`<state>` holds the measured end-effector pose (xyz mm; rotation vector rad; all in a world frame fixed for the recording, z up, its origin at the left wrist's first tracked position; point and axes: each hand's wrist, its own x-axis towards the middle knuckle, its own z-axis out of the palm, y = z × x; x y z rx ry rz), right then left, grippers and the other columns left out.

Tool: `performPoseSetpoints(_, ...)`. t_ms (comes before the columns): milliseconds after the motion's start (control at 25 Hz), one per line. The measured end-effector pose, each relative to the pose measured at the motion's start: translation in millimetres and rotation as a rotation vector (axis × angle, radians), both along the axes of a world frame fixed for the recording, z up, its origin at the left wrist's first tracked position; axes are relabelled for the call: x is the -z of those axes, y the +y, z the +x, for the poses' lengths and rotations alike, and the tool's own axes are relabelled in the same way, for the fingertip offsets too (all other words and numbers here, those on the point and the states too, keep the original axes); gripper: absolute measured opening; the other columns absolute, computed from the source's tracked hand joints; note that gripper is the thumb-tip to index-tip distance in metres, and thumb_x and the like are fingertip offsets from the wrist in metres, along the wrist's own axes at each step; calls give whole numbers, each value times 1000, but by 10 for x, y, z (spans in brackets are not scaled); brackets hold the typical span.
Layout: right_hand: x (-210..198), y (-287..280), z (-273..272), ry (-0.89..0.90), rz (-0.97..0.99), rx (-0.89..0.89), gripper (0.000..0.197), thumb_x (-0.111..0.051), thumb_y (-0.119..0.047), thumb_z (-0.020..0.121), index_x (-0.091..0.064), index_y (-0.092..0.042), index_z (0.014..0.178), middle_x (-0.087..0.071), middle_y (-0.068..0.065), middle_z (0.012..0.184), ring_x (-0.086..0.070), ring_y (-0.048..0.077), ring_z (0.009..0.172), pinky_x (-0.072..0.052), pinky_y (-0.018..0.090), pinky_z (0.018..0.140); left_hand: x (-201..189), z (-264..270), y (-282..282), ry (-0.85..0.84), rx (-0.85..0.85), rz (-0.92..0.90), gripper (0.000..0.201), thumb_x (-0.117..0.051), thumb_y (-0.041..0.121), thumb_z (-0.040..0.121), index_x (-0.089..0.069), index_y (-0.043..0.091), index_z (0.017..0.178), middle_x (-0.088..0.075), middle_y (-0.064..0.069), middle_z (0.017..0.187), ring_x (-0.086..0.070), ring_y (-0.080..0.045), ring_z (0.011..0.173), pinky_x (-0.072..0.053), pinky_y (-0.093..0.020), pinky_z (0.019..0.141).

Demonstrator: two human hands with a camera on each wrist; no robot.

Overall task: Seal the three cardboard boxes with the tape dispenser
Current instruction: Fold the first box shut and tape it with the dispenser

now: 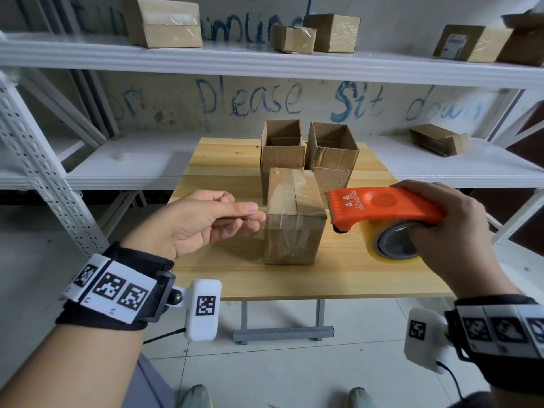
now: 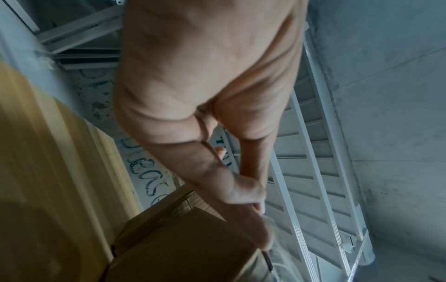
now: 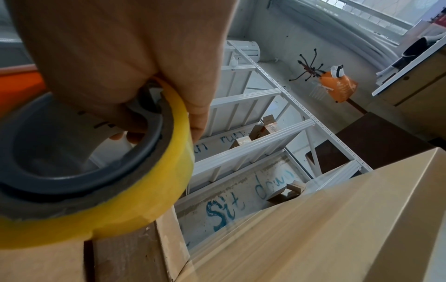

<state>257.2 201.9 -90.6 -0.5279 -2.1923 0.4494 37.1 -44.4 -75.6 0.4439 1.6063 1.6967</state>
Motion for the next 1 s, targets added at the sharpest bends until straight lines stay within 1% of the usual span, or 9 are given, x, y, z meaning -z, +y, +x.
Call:
performPoseSetpoints(80, 2, 6, -11, 7, -5, -5, 62, -59, 2, 53, -73, -17, 111, -70, 2, 95, -62, 22, 90, -49, 32, 84, -11, 1, -14, 16, 0, 8, 36, -75, 9, 72, -40, 18, 69, -77, -23, 97, -76, -17, 71, -53, -11, 49)
performPoseSetpoints(280, 56, 18, -53, -65, 8, 11, 66, -63, 16, 51, -73, -14, 110, -69, 4, 89, -52, 10, 81, -36, 15, 71, 58, -27, -4, 57, -21, -79, 37, -75, 7, 81, -41, 16, 70, -77, -22, 97, -77, -17, 73, -54, -12, 52)
performPoseSetpoints(360, 70, 3, -88, -79, -24, 15, 67, -63, 19, 52, -73, -12, 110, -67, 3, 89, -55, 14, 84, -36, 17, 73, 88, -49, 1, 67, -34, -121, 32, -76, 8, 83, -46, 14, 72, -77, -20, 97, -76, -16, 74, -55, -12, 54)
performPoseSetpoints(480, 78, -41, -109, -82, -57, 13, 67, -62, 20, 55, -72, -12, 113, -66, 1, 91, -61, 25, 87, -45, 32, 81, 116, -65, 6, 64, -33, -160, 23, -75, 8, 86, -55, 9, 74, -78, -18, 97, -76, -15, 74, -55, -12, 55)
performPoseSetpoints(600, 86, -48, -110, -99, -90, 9, 68, -62, 20, 56, -71, -13, 114, -66, 1, 90, -62, 28, 85, -52, 44, 80, 161, -64, 35, 21, -5, -168, 12, -72, 8, 89, -63, 6, 81, -78, -16, 97, -75, -14, 73, -55, -13, 54)
performPoseSetpoints(680, 100, -43, -104, -114, -98, 11, 68, -63, 20, 56, -71, -12, 115, -66, 1, 90, -62, 28, 85, -52, 43, 80, 181, -57, 62, -34, 21, -159, 8, -70, 8, 90, -68, 0, 91, -78, -15, 95, -76, -14, 73, -58, -14, 57)
performPoseSetpoints(800, 112, -56, -101, -118, -82, -1, 67, -64, 21, 56, -71, -10, 115, -65, 1, 91, -60, 24, 86, -46, 34, 80, 189, -77, 94, -98, 33, -155, 11, -67, 7, 91, -70, -4, 94, -78, -15, 90, -76, -16, 72, -57, -15, 61)
performPoseSetpoints(880, 114, -56, -101, -113, -66, -11, 67, -64, 22, 55, -71, -9, 114, -64, 1, 92, -59, 24, 86, -44, 32, 80, 169, -78, 109, -113, 44, -158, 10, -65, 5, 93, -70, -4, 94, -78, -15, 88, -76, -17, 70, -57, -16, 60)
performPoseSetpoints(1000, 128, -38, -100, -111, -24, -27, 68, -65, 22, 52, -71, -8, 113, -65, 3, 92, -60, 28, 87, -46, 36, 81, 124, -35, 111, -84, 48, -173, 8, -65, 5, 94, -69, -2, 97, -78, -14, 87, -75, -16, 67, -57, -14, 53)
